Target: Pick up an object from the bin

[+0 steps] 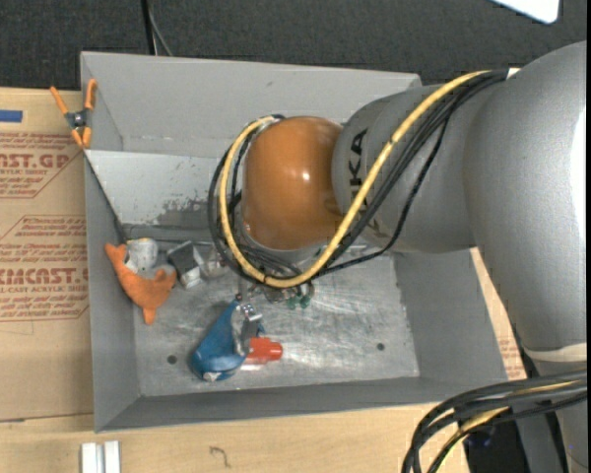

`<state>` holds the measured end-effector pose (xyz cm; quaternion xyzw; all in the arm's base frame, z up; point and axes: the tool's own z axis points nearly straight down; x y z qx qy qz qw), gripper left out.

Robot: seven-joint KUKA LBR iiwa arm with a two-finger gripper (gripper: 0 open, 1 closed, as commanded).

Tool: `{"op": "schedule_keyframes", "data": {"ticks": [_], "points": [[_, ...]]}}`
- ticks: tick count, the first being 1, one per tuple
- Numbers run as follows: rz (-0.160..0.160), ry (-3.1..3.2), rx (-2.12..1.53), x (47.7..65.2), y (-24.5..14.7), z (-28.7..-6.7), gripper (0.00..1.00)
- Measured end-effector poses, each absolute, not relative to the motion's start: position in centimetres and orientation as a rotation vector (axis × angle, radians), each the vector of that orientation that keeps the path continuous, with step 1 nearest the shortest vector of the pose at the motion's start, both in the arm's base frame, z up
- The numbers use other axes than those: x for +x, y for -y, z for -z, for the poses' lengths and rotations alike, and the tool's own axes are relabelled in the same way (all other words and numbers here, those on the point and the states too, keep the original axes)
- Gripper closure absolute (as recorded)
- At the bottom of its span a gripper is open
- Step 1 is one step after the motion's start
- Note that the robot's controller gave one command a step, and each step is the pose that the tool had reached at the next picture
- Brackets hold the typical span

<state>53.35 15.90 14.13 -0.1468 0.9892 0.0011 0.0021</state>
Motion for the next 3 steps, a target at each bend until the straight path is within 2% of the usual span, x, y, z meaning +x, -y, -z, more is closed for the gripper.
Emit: {"op": "schedule_keyframes", "data": {"ticks": [1,2,3], "points": [[0.002,-3.0,-0.957,54.0,-15.01,-8.24,0.0],[0.002,-2.983,-0.959,54.27,-15.14,-8.59,1.0],[0.002,-2.983,-0.959,54.27,-15.14,-8.58,1.0]]}}
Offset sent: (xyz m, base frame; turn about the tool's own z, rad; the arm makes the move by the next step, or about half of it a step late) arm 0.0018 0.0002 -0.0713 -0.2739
